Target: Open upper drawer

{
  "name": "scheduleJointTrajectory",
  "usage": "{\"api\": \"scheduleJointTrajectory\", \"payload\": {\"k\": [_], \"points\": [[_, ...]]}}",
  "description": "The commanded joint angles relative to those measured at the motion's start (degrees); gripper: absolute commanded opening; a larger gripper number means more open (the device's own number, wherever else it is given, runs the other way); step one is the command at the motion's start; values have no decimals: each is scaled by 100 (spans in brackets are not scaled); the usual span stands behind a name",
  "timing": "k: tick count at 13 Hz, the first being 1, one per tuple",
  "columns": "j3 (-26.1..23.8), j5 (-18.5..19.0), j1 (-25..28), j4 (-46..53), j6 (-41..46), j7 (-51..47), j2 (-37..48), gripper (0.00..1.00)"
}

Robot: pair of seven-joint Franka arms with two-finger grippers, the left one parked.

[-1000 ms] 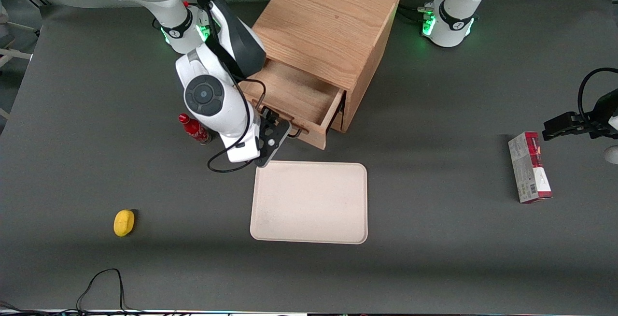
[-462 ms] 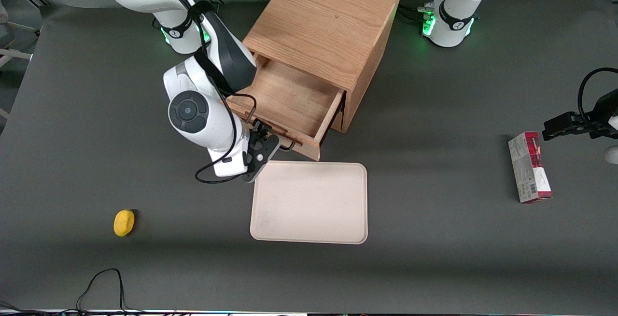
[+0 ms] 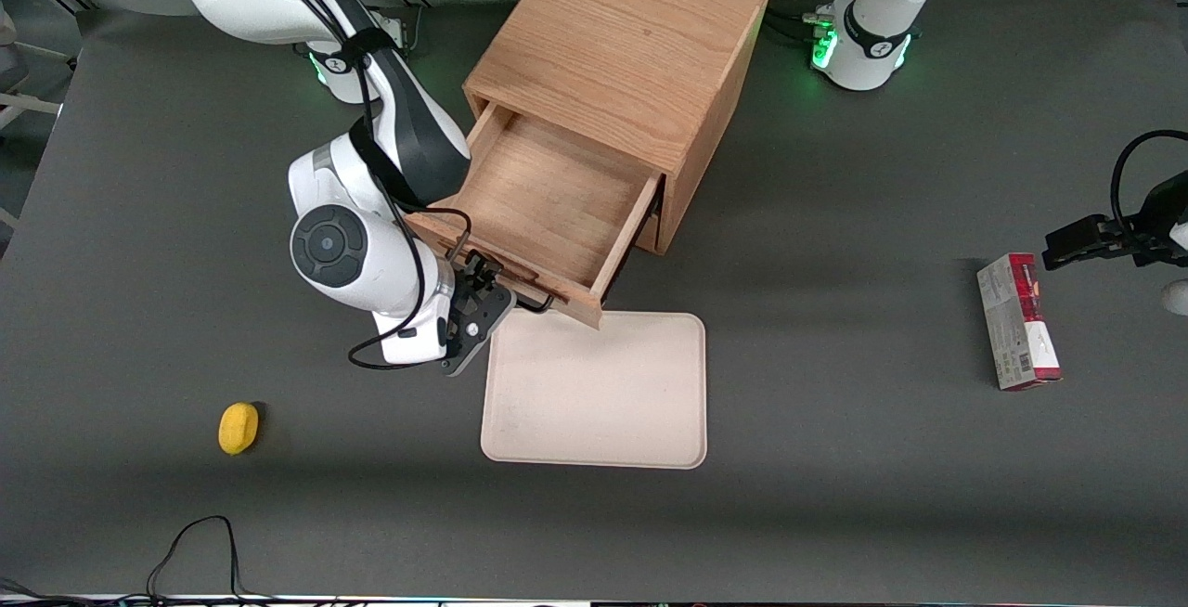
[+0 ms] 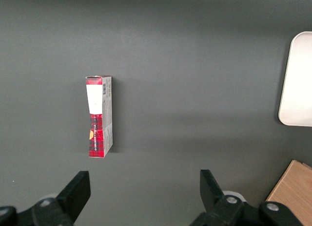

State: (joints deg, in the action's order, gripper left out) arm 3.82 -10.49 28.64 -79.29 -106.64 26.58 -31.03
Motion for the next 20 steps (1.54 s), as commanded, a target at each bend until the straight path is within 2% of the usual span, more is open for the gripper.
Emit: {"api": "scheduleJointTrajectory", "payload": {"k": [1,13,20], "points": [[-4,-85,-148,414,161,-21,-219,100],[-4,-67,-376,827,161,-74,-492,100],[83,-15,-376,1750,1276,-206,-255,100]]}}
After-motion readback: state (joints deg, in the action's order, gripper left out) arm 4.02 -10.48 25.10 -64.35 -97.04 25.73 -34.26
